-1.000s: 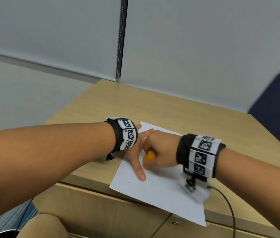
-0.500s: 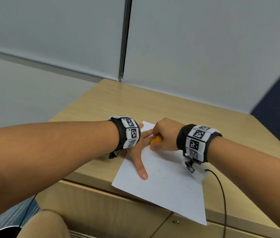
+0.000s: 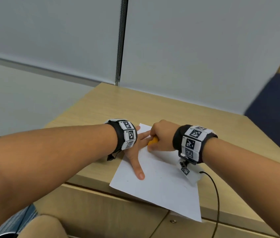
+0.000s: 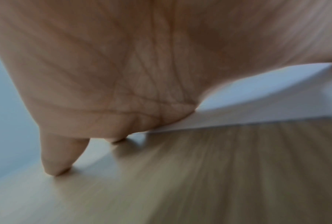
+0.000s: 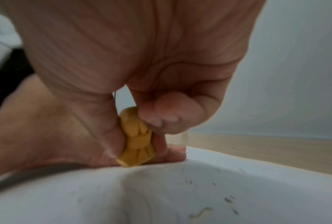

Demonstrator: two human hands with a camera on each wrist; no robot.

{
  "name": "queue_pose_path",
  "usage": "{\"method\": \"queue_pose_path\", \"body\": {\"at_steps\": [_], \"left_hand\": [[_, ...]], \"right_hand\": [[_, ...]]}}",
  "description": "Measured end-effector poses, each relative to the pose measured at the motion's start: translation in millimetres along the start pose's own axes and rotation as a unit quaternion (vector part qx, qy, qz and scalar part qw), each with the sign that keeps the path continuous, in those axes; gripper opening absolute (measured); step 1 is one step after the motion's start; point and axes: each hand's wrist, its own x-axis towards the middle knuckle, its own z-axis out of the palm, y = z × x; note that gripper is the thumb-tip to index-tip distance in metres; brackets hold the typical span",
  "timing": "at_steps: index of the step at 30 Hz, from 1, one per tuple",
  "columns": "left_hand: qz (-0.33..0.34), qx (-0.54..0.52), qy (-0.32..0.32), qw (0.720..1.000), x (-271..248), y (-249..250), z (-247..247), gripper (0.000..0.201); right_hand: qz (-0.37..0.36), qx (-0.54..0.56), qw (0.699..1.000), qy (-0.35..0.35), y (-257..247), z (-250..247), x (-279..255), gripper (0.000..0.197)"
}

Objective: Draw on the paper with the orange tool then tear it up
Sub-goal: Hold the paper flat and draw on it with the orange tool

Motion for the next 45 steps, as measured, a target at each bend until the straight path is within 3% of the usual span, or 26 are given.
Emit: {"method": "queue_pose_path", "body": {"at_steps": [4, 10, 15, 18, 21, 26, 30, 33, 37, 45], "left_hand": [[-0.001, -0.010, 0.014, 1.000, 4.4, -4.0, 5.0, 0.153], [-0.031, -0.056, 0.020, 0.998, -7.8, 5.4, 8.3, 0.158], [-0.102, -0.091, 0.026, 0.990, -32.8, 41.8, 18.2, 0.148], [-0.129, -0.043, 0.039, 0.990, -53.4, 53.6, 20.7, 0.152], [-0.113, 0.004, 0.065, 0.991, -66.9, 54.5, 27.4, 0.156], [-0.056, 0.053, 0.051, 0.996, -91.2, 65.6, 23.1, 0.126], [-0.051, 0.107, 0.077, 0.990, -88.4, 47.6, 4.6, 0.126], [-0.039, 0.056, 0.062, 0.996, -60.3, 18.8, -13.4, 0.130], [0.020, -0.003, -0.005, 1.000, -23.7, -6.1, -6.6, 0.139], [0.044, -0.029, -0.009, 0.999, 7.9, 6.8, 2.5, 0.145]], "right_hand": [[0.097, 0.071, 0.992, 0.041, 24.2, -0.8, -23.2, 0.038], [0.168, 0.124, 0.977, -0.045, 29.8, 21.2, -70.3, 0.032], [0.163, 0.089, 0.982, -0.019, 26.1, 14.1, -64.8, 0.028], [0.153, 0.082, 0.984, -0.026, 21.2, 10.2, -56.2, 0.024], [0.144, 0.077, 0.986, -0.032, 18.7, 6.8, -48.0, 0.022], [0.096, 0.043, 0.994, -0.041, 16.2, 0.2, -33.0, 0.026], [0.060, 0.014, 0.998, -0.026, 15.9, 3.4, -27.0, 0.020], [0.045, 0.010, 0.999, -0.016, 17.5, 6.4, -30.3, 0.018], [0.050, 0.008, 0.999, 0.016, 17.6, 8.8, -32.1, 0.030], [0.046, -0.005, 0.999, -0.016, 8.3, 14.3, -25.4, 0.036]]}}
